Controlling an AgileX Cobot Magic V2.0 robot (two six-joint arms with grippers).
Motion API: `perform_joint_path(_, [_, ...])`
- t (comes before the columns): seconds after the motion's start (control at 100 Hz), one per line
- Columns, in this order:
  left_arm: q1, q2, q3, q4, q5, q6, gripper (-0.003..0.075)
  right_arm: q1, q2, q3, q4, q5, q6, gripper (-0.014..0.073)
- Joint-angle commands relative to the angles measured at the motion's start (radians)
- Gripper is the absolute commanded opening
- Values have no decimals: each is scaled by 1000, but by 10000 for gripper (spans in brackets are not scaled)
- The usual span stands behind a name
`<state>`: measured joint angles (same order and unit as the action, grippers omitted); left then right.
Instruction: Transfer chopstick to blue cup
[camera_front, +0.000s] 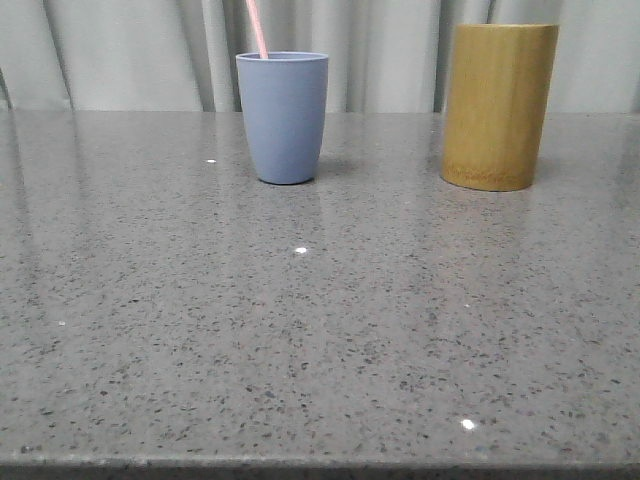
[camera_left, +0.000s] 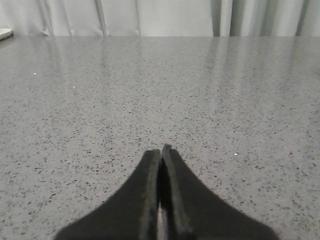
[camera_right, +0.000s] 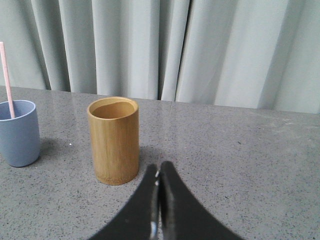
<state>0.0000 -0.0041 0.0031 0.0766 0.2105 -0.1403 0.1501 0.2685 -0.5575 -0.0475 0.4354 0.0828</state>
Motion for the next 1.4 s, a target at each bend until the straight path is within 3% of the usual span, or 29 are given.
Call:
perform_joint_path(0.0, [1, -34, 9, -7, -84, -3, -19, -6, 9, -24, -14, -83, 4, -70])
perform_joint_path(1.09, [1, -34, 9, -7, -84, -3, -19, -41, 3, -14, -14, -92, 4, -70])
perform_joint_path(1.22, [1, -34, 9, -7, -84, -3, -19, -81, -15, 43, -14, -137, 4, -70])
perform_joint_path(1.39, [1, -34, 9, -7, -84, -3, -19, -125, -78, 188, -13, -310, 4, -70])
